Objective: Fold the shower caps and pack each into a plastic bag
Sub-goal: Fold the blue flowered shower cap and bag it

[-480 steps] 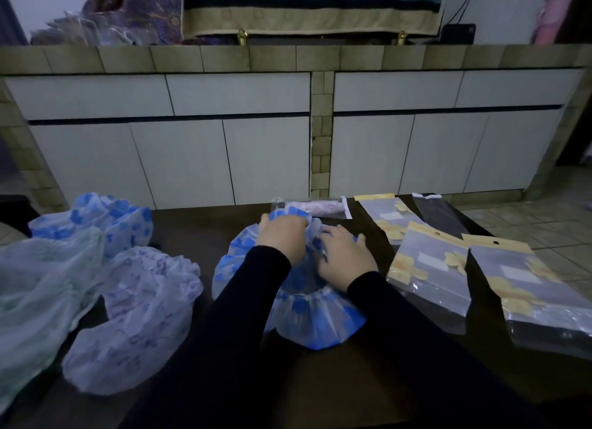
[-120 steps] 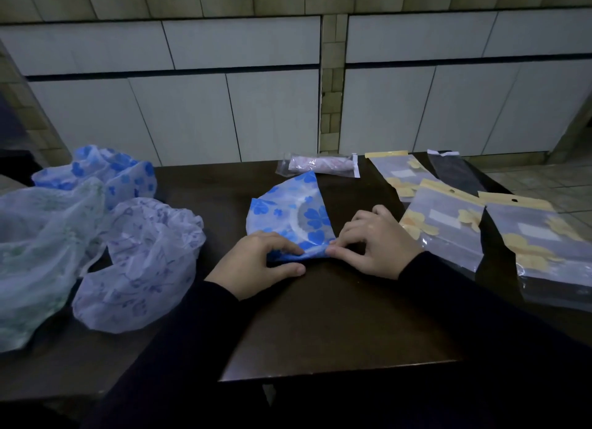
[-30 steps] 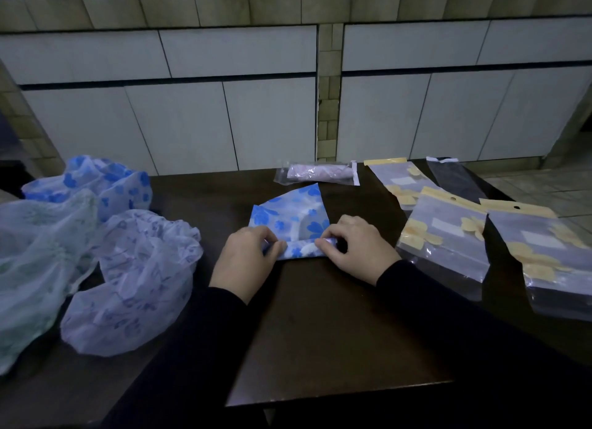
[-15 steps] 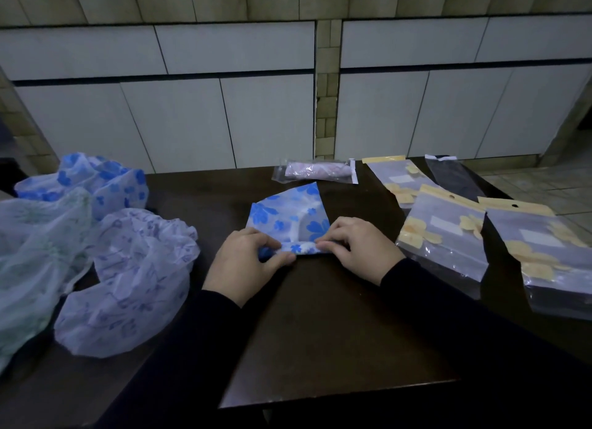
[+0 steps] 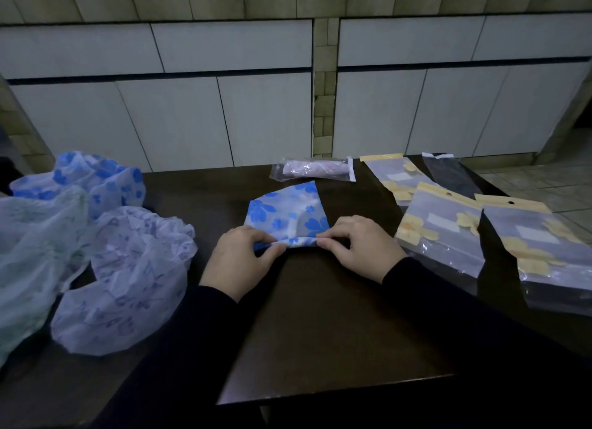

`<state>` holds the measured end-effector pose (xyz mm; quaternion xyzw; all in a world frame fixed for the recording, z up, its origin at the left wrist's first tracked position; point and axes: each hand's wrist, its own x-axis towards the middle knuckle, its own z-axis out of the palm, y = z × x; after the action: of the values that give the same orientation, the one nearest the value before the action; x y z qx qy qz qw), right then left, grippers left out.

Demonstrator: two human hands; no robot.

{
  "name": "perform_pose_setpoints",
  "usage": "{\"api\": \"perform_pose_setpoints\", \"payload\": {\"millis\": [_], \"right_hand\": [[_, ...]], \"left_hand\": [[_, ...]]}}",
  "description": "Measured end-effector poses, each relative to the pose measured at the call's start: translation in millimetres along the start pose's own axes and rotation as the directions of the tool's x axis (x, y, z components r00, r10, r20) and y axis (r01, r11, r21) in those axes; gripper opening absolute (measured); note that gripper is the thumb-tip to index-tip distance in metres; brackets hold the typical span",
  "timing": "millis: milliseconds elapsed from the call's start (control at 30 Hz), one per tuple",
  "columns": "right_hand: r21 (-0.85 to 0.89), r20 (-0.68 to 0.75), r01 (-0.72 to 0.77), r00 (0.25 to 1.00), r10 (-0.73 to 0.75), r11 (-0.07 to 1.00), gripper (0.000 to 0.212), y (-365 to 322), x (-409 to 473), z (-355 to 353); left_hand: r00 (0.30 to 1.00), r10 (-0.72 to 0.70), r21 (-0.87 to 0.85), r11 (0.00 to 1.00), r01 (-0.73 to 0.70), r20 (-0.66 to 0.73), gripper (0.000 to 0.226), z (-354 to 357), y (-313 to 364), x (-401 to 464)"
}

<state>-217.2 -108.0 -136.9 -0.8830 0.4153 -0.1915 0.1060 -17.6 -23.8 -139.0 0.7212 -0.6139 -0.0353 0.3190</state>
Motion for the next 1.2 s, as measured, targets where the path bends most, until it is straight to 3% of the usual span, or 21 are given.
{"api": "perform_pose_setpoints", "payload": {"millis": [300, 467, 600, 800, 933, 1000, 1100, 1200], "right_hand": [[0.029, 0.012, -0.122, 0.992, 0.122, 0.992, 0.031, -2.5, 16.0, -2.8], [0.014, 0.008, -0.126, 0.992, 0.126, 0.992, 0.023, -0.4, 30.9, -1.3], [-0.035, 0.067, -0.054, 0.996, 0.057, 0.998, 0.021, 0.4, 43.6, -4.6], [-0.157, -0.018, 0.021, 1.000, -0.024, 0.987, 0.021, 8.0, 45.3, 0.2], [-0.153, -0.103, 0.036, 0.993, -0.052, 0.987, 0.011, 9.0, 45.5, 5.0], [-0.154, -0.124, 0.045, 0.990, -0.065, 0.987, 0.010, 8.8, 46.6, 6.7], [-0.167, -0.096, 0.055, 0.993, -0.071, 0.984, 0.012, 8.4, 46.8, 8.5], [-0.173, -0.068, 0.060, 0.995, -0.073, 0.983, 0.018, 8.9, 46.5, 8.2]], "left_hand": [[0.999, -0.017, 0.020, 1.000, 0.018, -0.042, 0.022, 4.5, 1.9, 8.6], [0.992, -0.102, 0.171, 0.979, 0.113, -0.072, 0.025, 6.5, 9.6, 20.5], [0.986, -0.168, 0.240, 0.956, 0.169, -0.025, 0.023, 9.7, 14.3, 30.9], [0.974, -0.222, 0.228, 0.951, 0.207, 0.043, 0.023, 11.5, 12.8, 39.1], [0.993, -0.111, 0.289, 0.950, 0.121, -0.050, 0.016, 13.2, 12.1, 35.8], [0.997, -0.025, 0.215, 0.976, 0.041, -0.076, 0.008, 15.5, 11.8, 35.9], [0.999, -0.011, 0.036, 0.999, 0.010, 0.045, 0.009, 17.9, 5.3, 37.5], [0.993, -0.009, -0.027, 1.000, 0.012, 0.117, 0.008, 15.9, 0.3, 38.4]]}}
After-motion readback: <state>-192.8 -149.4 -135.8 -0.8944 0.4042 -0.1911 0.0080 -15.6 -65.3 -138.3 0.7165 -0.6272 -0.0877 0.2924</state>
